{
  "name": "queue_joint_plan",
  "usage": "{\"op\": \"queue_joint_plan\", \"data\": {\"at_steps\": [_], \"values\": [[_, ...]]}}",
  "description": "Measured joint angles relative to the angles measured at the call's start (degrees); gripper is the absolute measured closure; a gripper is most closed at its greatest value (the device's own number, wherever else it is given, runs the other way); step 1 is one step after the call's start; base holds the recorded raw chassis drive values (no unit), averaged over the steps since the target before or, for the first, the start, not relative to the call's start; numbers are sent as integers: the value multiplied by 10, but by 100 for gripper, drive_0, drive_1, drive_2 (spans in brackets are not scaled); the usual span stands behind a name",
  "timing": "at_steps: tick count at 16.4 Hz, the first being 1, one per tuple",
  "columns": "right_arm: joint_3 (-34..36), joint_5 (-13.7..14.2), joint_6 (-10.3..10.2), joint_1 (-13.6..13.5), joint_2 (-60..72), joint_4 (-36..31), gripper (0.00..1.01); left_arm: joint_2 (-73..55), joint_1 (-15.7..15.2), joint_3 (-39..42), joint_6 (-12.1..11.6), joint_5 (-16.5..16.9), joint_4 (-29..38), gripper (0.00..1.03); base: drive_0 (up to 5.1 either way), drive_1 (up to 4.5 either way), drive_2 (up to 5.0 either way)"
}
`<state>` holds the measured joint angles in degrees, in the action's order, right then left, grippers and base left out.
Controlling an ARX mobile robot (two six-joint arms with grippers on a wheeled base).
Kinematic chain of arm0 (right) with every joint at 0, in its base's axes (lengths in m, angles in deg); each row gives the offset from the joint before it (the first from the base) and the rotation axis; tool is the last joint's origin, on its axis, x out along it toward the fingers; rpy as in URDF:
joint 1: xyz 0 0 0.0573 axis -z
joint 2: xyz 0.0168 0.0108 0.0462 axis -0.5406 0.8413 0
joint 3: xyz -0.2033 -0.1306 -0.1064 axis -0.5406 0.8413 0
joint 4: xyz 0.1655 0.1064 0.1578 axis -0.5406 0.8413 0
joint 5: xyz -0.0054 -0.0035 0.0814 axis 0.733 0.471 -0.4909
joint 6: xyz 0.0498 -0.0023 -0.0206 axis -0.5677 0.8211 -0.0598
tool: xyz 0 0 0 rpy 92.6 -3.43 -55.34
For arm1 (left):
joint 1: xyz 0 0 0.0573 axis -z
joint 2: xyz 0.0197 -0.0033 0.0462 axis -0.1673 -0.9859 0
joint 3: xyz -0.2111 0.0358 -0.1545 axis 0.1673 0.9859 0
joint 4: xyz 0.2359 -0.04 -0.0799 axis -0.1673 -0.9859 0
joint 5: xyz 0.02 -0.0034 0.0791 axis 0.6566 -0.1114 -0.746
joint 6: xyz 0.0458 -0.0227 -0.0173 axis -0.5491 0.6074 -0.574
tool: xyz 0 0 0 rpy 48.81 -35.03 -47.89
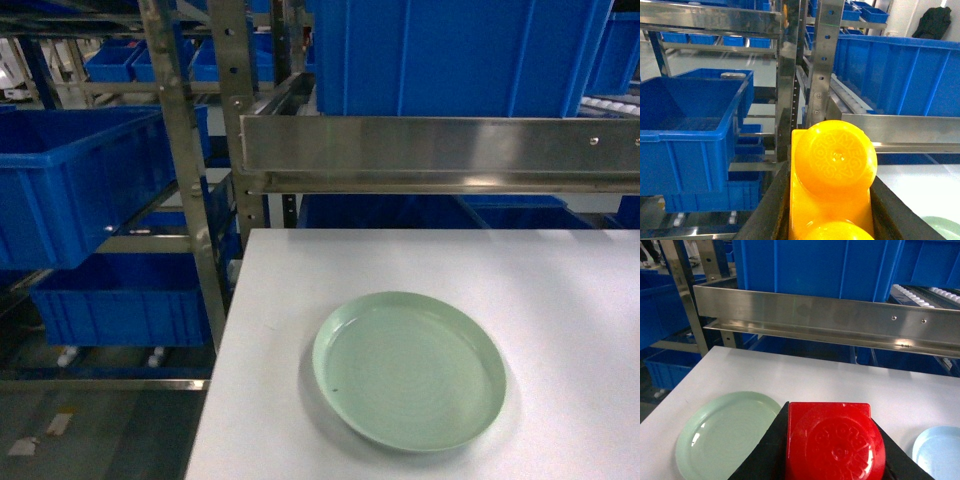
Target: Sort and place red and yellow blocks in left bins
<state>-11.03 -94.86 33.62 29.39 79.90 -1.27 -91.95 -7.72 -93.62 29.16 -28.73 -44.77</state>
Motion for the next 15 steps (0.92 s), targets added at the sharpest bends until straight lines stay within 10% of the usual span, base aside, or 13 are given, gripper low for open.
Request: {"op": "queue_joint_plan", "data": {"at_steps": [15], "values": [[0, 0, 0, 0, 0, -2, 74, 1, 0, 0, 0, 0, 0, 76, -495, 243, 243]]}}
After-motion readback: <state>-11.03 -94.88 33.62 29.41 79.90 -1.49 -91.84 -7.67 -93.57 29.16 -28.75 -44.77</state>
